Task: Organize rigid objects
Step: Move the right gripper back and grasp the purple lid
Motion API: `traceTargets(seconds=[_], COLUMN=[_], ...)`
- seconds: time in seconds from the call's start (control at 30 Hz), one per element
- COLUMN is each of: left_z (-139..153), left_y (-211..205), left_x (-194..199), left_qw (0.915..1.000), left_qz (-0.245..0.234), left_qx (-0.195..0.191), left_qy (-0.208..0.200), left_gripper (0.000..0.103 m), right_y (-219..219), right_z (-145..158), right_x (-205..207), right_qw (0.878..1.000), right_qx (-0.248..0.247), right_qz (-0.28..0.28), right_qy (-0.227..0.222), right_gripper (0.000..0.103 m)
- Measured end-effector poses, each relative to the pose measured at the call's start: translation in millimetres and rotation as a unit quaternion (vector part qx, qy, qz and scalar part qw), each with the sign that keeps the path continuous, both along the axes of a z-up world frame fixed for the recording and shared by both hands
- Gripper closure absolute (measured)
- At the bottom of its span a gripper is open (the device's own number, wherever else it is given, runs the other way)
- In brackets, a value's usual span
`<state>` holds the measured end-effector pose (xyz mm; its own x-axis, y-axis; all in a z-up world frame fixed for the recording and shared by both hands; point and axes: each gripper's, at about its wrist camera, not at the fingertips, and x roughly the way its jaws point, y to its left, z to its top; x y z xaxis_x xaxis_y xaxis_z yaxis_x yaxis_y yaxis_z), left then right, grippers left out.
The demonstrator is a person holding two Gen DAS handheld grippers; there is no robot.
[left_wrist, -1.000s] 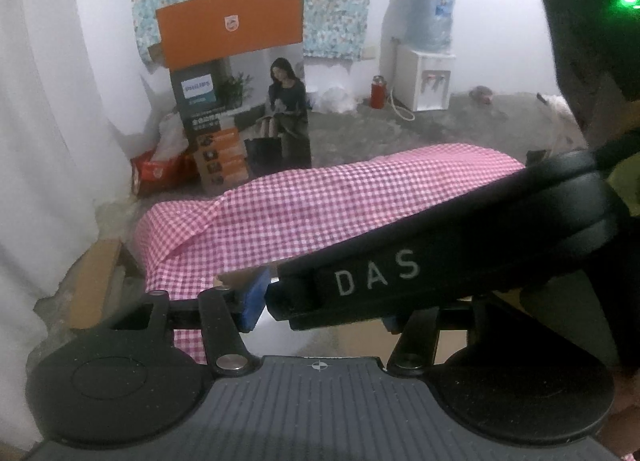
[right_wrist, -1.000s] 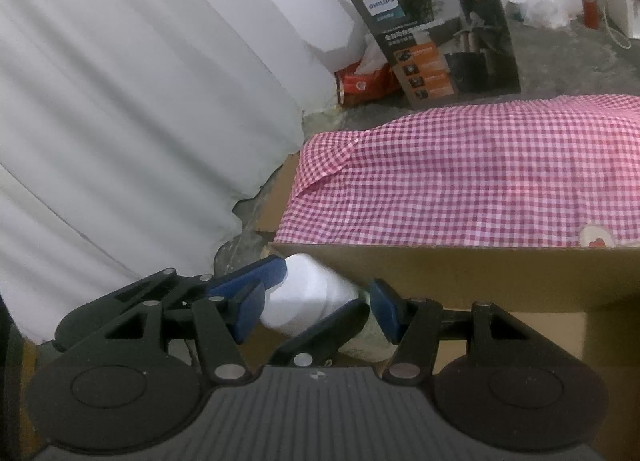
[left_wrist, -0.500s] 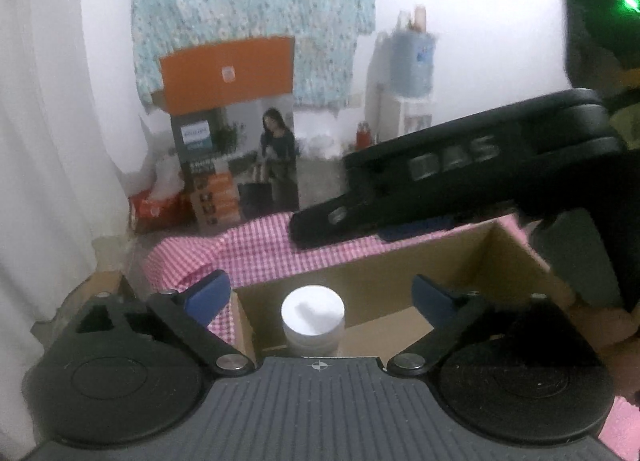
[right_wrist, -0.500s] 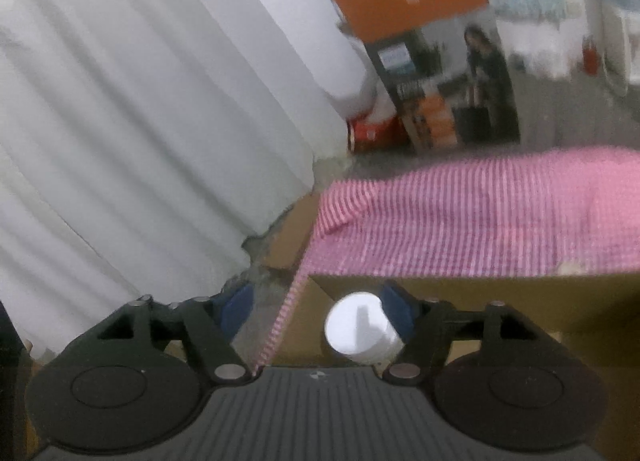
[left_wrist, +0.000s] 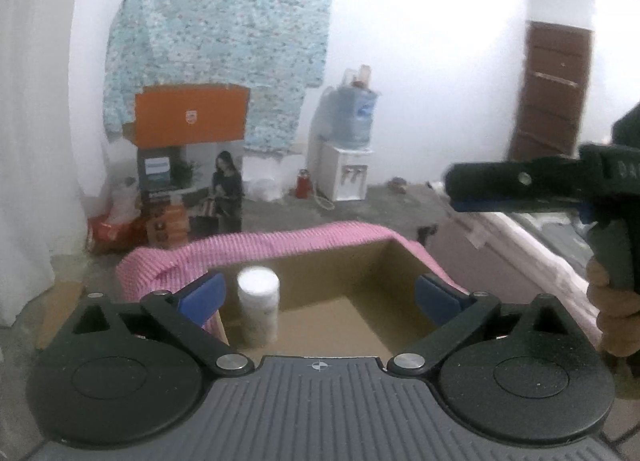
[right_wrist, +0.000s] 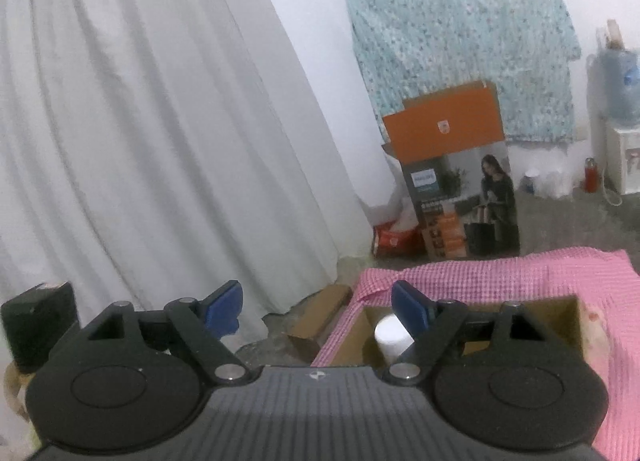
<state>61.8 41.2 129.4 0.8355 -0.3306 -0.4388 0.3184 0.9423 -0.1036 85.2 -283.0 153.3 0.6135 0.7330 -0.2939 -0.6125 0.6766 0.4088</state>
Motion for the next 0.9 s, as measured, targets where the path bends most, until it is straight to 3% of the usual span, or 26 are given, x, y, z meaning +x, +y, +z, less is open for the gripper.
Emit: traceTargets(seconds=[0.23, 0.4, 0.53, 0.6, 0.7, 0.9], left_z=[-44.4, -97.3, -130.7, -141.0, -152.2, -164.2], left_y=[-5.4, -20.2, -36.2, -42.3, -47.6, -57.7], left_x=[-34.6, -37.0, -34.0, -32.3, -34.8, -38.4], left_qw=[0.9989, 0.9927, 0.9836, 0.9793, 0.9742, 0.9702], left_qz=[-0.008, -0.019, -0.028, -0.034, -0.052, -0.069], left_qx=[0.017, 0.042, 0.08, 0.095, 0.098, 0.123], left_qy=[0.042, 0.111, 0.159, 0.175, 0.196, 0.197], left_gripper=[0.001, 0.005, 0.019, 0.021, 0.022, 0.023], right_y=[-19.5, -22.9, -17.5, -12.6, -7.8, -0.4], right_z=[-46.8, -99.0, -136.3, -153.1, -176.0, -199.5], right_x=[-68.0, -91.0, -91.8, -91.6, -101.8, -103.5], right_qw=[1.0, 0.995, 0.987, 0.982, 0.975, 0.962], right_qx=[-0.009, -0.027, -0.036, -0.047, -0.054, -0.063], right_qz=[-0.023, -0.046, -0.052, -0.054, -0.045, -0.035], right_qy=[0.013, 0.08, 0.145, 0.174, 0.211, 0.263], right_gripper=[0.02, 0.033, 0.042, 0.044, 0.056, 0.066])
